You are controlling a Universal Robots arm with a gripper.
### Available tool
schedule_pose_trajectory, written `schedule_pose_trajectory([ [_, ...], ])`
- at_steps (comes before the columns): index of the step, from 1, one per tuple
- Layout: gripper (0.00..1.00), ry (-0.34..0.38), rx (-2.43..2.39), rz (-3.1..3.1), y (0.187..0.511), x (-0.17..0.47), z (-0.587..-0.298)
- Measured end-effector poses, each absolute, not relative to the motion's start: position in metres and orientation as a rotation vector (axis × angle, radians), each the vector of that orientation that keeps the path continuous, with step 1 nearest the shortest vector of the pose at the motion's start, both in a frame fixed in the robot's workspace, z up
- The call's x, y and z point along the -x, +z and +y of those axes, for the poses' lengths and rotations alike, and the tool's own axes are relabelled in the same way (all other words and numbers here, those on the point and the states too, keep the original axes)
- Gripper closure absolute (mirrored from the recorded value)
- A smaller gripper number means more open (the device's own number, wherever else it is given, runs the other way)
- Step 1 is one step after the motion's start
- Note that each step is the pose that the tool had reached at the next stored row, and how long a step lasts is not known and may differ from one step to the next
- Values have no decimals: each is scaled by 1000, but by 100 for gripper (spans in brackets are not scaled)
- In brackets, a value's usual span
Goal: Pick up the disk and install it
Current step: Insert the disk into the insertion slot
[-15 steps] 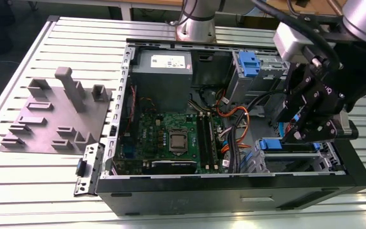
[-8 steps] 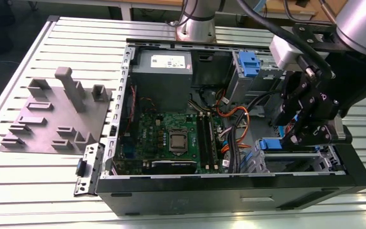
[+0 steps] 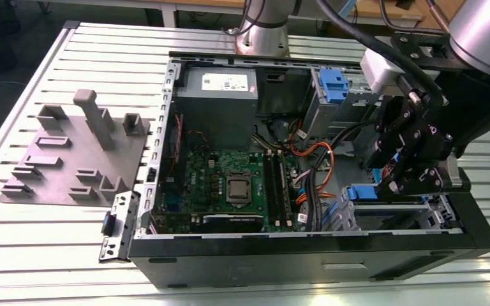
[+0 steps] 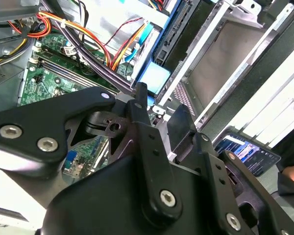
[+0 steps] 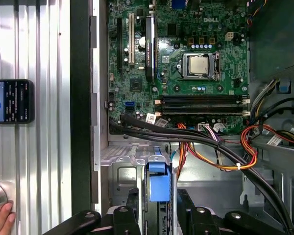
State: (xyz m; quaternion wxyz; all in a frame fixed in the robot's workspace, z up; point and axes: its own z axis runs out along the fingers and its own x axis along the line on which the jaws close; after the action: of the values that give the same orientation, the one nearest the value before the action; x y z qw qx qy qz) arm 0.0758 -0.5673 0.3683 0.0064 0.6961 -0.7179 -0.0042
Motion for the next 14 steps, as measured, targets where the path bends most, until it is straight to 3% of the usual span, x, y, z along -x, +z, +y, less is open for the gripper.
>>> schedule_pose_trajectory([
  [6,58,-13,-2178,-2246,368,-76,-567],
  [9,71,-13,-2178,-2246,368,-76,-567],
  [12,72,-13,-2178,-2246,368,-76,-567],
  [13,78,-13,-2178,-2246,368,-76,-567],
  [14,78,-13,-2178,-2246,368,-76,-567],
])
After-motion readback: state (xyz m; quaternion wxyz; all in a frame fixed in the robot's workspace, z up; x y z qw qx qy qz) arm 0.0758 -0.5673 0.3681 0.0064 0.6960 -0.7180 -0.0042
